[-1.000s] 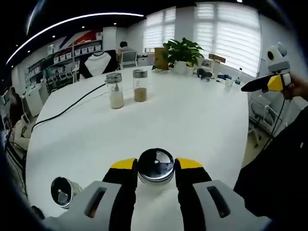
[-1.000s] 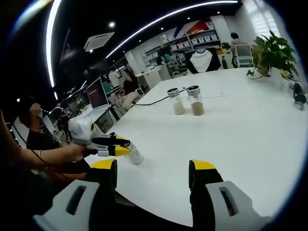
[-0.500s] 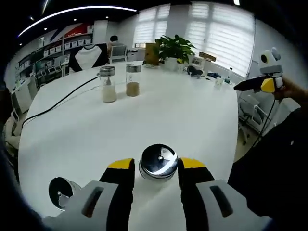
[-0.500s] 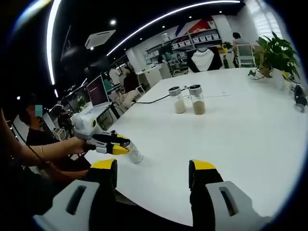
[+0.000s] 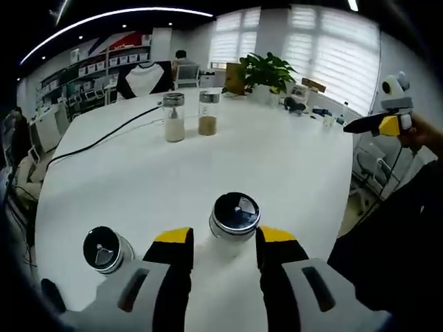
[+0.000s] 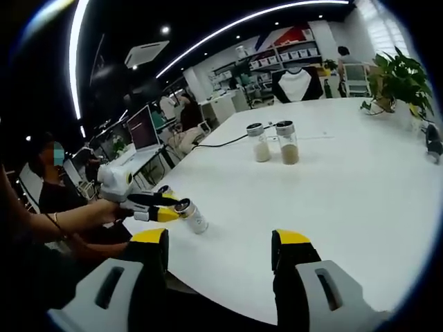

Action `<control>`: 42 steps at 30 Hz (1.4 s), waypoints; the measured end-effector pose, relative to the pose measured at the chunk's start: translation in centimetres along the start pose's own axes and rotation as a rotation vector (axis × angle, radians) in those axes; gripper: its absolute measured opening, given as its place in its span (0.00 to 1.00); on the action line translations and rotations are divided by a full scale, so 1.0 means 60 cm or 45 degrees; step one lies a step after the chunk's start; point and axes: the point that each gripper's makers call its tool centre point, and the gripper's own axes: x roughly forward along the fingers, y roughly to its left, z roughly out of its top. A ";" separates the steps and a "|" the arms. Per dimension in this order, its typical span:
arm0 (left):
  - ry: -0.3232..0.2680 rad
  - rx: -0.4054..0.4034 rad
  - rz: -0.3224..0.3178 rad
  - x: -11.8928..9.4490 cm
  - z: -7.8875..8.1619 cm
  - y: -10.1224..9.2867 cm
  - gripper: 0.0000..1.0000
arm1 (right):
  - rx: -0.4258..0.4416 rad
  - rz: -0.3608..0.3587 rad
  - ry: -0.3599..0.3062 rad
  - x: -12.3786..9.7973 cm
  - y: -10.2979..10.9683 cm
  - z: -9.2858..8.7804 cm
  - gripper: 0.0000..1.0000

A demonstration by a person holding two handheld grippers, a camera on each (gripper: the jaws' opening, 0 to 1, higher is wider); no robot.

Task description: Rotate the seasoning bottle until the label or dispensing opening points toward the visible target arrow and the bottle remains upright within the marked orientation range

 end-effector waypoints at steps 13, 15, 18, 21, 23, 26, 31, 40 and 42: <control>-0.113 0.002 0.267 0.024 0.039 -0.008 0.39 | 0.006 -0.017 -0.005 0.002 -0.003 0.003 0.59; -0.105 0.011 0.295 0.026 0.038 -0.008 0.39 | 0.006 -0.017 -0.005 0.001 -0.004 0.003 0.59; -0.069 0.002 0.323 0.032 0.030 -0.007 0.39 | 0.005 -0.020 -0.007 -0.002 -0.005 0.003 0.59; -0.026 0.054 0.370 0.033 0.018 0.006 0.37 | 0.013 -0.040 -0.014 -0.006 -0.011 0.003 0.59; -0.065 -0.033 0.356 0.032 0.021 0.006 0.36 | 0.018 -0.044 -0.019 -0.009 -0.014 0.003 0.59; -0.073 -0.042 0.340 0.029 0.021 0.006 0.35 | 0.022 -0.052 -0.019 -0.012 -0.016 0.001 0.59; -0.061 -0.009 0.330 0.026 0.019 0.008 0.36 | 0.026 -0.062 -0.024 -0.015 -0.020 0.002 0.59; -0.020 0.005 0.343 0.002 0.004 0.025 0.37 | 0.026 -0.053 -0.029 -0.014 -0.018 0.003 0.59; -0.015 0.008 0.345 0.000 0.003 0.027 0.37 | 0.026 -0.053 -0.030 -0.014 -0.018 0.003 0.59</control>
